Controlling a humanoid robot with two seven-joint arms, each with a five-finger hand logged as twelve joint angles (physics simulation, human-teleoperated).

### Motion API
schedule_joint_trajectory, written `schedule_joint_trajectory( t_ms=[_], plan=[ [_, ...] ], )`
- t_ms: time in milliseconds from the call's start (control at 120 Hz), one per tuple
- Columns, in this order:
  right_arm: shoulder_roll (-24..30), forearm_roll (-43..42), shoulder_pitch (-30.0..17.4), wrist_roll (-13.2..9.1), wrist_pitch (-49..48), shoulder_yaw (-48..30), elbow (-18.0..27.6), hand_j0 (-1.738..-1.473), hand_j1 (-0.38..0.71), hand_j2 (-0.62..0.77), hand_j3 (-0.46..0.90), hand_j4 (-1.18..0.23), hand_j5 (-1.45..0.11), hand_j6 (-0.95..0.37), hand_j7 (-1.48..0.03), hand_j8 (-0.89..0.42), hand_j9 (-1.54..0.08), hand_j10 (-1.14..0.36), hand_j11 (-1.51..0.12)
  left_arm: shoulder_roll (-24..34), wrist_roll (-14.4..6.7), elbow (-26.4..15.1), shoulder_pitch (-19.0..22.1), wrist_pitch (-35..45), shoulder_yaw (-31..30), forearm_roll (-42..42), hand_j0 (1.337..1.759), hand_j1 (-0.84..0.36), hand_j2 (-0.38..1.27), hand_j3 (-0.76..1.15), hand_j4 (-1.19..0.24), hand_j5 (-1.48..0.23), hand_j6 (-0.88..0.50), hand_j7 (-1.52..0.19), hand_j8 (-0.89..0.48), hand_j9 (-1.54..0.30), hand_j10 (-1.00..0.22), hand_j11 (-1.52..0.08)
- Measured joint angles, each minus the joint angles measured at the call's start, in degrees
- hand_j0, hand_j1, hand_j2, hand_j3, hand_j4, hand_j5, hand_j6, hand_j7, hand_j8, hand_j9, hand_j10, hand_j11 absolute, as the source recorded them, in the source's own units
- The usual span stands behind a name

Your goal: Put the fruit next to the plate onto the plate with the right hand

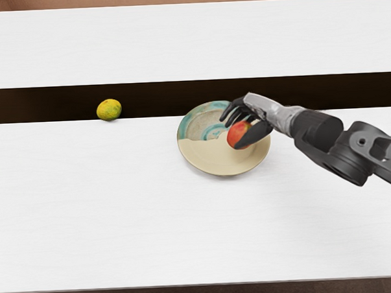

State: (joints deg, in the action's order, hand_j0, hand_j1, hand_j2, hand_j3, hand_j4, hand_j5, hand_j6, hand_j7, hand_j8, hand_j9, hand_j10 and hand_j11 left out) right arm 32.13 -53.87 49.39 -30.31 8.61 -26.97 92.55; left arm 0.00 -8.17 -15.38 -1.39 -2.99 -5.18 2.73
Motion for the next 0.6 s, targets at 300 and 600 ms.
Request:
schedule_joint_trajectory(
  t_ms=[300, 600],
  plan=[
    [-1.0, -0.1, -0.2, 0.0, 0.7, 0.3, -0.2, -1.658, 0.01, 0.05, 0.00, -0.34, -0.46, -0.34, -0.45, -0.26, -0.45, -0.26, -0.45, 0.0, 0.0, 0.0, 0.0, 0.0, 0.0, 0.0, 1.658, 0.35, 0.00, 0.00, 0.00, 0.00, 0.00, 0.00, 0.00, 0.00, 0.00, 0.00],
    [9.0, 11.1, -2.4, 0.2, -16.6, -12.3, -0.4, -1.658, -0.25, 0.01, 0.00, -0.10, -0.13, -0.10, -0.13, -0.08, -0.13, -0.08, -0.13, 0.0, 0.0, 0.0, 0.1, 0.0, 0.0, 0.0, 1.658, 0.35, 0.00, 0.00, 0.00, 0.00, 0.00, 0.00, 0.00, 0.00, 0.00, 0.00]
  ],
)
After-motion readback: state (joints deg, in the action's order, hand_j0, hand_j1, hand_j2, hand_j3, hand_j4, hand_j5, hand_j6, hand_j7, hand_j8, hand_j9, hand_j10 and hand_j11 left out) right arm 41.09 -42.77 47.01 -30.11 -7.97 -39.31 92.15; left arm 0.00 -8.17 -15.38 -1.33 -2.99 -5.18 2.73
